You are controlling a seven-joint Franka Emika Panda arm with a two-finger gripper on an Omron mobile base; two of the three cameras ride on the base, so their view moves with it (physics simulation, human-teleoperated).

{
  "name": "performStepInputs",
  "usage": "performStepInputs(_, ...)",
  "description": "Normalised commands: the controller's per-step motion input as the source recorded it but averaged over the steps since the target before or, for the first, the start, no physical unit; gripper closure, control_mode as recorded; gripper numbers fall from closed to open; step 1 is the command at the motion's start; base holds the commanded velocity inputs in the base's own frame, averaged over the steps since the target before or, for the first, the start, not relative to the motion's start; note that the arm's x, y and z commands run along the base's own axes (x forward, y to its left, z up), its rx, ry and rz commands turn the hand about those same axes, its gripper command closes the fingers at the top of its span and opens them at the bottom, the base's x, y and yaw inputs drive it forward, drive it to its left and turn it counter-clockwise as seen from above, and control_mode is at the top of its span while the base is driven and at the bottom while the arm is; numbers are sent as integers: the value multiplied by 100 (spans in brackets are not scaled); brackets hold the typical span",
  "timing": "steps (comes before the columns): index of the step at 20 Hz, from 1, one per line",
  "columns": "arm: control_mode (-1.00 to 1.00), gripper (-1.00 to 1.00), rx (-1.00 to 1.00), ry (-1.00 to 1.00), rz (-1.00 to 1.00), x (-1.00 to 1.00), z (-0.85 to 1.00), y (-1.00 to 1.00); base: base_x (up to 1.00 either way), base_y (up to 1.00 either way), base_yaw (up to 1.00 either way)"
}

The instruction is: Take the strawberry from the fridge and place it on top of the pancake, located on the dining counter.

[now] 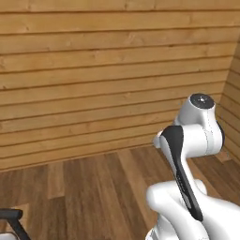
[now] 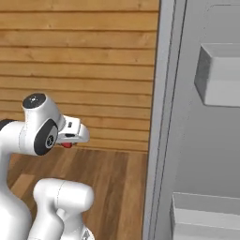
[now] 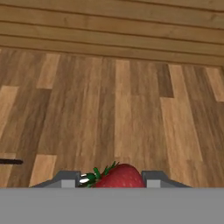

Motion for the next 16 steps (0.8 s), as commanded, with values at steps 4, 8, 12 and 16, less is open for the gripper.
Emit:
performStepInputs(4,100,100,0,0,0,0,0,0,100,8,-1)
performStepInputs(8,100,100,0,0,0,0,0,0,100,35,2)
performStepInputs(12,100,100,0,0,0,0,0,0,100,64,17)
performStepInputs(16,100,100,0,0,0,0,0,0,100,68,44)
